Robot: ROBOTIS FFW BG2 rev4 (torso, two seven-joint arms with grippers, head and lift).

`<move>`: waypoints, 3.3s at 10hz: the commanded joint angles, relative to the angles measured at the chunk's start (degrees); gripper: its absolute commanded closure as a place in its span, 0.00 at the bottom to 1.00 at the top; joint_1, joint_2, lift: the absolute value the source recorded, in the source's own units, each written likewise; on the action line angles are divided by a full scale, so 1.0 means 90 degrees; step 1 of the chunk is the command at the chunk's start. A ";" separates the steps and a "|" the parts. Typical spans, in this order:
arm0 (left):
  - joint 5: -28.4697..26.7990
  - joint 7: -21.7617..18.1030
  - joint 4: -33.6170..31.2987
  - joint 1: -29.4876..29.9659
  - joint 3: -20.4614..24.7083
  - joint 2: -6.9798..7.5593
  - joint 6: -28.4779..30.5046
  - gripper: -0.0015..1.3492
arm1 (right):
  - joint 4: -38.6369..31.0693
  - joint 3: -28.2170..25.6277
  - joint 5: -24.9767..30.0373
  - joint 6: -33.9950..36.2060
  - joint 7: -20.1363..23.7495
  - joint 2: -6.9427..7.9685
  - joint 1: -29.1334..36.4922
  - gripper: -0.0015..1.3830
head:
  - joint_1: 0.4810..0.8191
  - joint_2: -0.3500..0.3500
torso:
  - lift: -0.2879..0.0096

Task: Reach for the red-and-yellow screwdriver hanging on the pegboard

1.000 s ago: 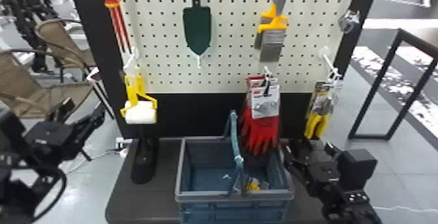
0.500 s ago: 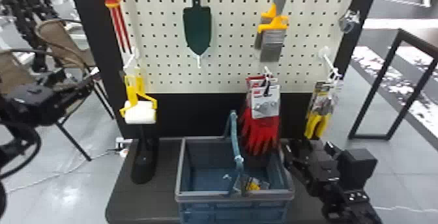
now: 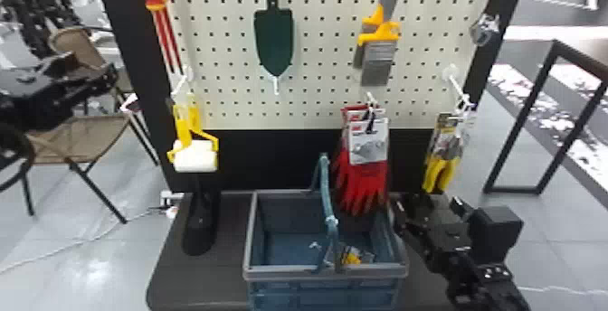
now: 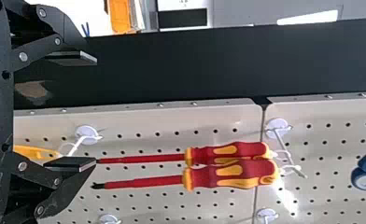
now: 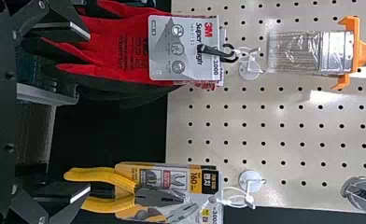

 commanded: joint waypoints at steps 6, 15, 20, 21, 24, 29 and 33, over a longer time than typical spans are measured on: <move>0.1544 -0.0422 0.0601 -0.0877 -0.0235 0.0602 0.0727 0.37 | 0.0010 0.0020 0.0000 0.0000 0.0000 -0.0010 -0.0016 0.12 | 0.20 0.50 | 0.63; 0.1906 -0.0959 0.1295 -0.1981 -0.1280 0.1207 0.0971 0.37 | 0.0059 0.0049 -0.0039 0.0029 0.0000 -0.0098 -0.0035 0.12 | 0.20 0.50 | 0.63; 0.2023 -0.1037 0.1490 -0.2333 -0.1641 0.1266 0.0981 0.37 | 0.0098 0.0069 -0.0029 0.0088 0.0000 -0.0127 -0.0045 0.12 | 0.20 0.50 | 0.63; 0.2033 -0.1037 0.1461 -0.2342 -0.1651 0.1276 0.0990 0.37 | 0.0108 0.0069 -0.0029 0.0108 0.0000 -0.0137 -0.0045 0.12 | 0.20 0.50 | 0.63; 0.2013 -0.1037 0.1509 -0.2411 -0.1749 0.1285 0.0990 0.37 | 0.0117 0.0069 -0.0020 0.0127 0.0000 -0.0137 -0.0045 0.12 | 0.20 0.50 | 0.63; 0.2150 -0.1037 0.2027 -0.2762 -0.2257 0.1276 0.0824 0.37 | 0.0147 0.0117 -0.0020 0.0137 0.0000 -0.0166 -0.0074 0.12 | 0.20 0.50 | 0.63; 0.2091 -0.0940 0.2154 -0.2792 -0.2149 0.1256 0.0678 0.47 | 0.0117 0.0117 -0.0039 0.0127 0.0000 -0.0166 -0.0055 0.12 | 0.20 0.50 | 0.63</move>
